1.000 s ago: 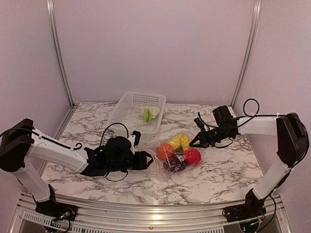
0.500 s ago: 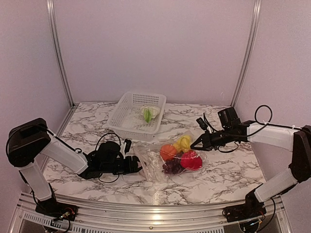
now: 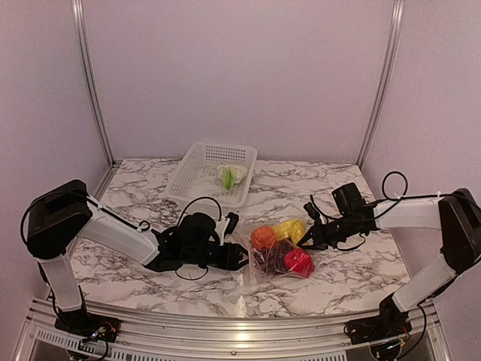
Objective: Open the zip-top bag and remove the fake food
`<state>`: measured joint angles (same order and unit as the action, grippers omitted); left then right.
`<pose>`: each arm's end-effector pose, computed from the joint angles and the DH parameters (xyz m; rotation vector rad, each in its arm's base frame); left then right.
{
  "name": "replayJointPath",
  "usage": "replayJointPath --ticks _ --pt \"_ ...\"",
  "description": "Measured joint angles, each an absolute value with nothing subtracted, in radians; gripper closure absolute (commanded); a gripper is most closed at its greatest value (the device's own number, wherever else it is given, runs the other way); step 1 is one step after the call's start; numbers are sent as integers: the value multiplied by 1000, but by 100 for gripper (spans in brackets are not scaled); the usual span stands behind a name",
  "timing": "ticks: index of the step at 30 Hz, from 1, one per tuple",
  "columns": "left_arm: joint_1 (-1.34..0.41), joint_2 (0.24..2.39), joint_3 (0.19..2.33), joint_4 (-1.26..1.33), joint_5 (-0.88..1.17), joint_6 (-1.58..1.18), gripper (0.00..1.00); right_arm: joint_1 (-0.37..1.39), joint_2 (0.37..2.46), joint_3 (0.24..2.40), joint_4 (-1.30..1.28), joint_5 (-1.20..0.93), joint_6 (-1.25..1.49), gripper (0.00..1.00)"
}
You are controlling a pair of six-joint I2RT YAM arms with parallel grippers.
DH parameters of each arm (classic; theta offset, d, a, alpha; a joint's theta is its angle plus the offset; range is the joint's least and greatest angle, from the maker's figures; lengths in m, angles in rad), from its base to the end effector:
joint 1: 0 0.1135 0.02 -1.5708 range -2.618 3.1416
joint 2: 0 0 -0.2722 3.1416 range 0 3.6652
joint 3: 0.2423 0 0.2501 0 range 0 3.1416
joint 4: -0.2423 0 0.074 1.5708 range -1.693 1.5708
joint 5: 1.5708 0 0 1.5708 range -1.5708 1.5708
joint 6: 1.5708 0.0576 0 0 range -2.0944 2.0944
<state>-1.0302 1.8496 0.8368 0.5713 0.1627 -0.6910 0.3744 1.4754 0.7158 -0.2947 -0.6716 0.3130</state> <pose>0.1941 -0.3415 0.1451 0.4921 2.1882 -1.1949 0.2384 0.1322 0.1572 -0.3277 2.6591 1.1142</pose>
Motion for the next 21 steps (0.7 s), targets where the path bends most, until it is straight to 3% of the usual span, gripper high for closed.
replayJointPath --ticks 7,12,18,21 --pt "-1052 1784 826 558 181 -645 62 375 1502 723 -270 -673 300 100" --pt "-1036 1614 756 460 89 -659 67 375 1509 727 -270 -672 286 100" --pt "-983 1390 665 233 -84 -695 62 375 1512 729 -270 -670 275 100" --pt "-975 1356 664 168 -87 -688 67 375 1512 729 -270 -670 275 100"
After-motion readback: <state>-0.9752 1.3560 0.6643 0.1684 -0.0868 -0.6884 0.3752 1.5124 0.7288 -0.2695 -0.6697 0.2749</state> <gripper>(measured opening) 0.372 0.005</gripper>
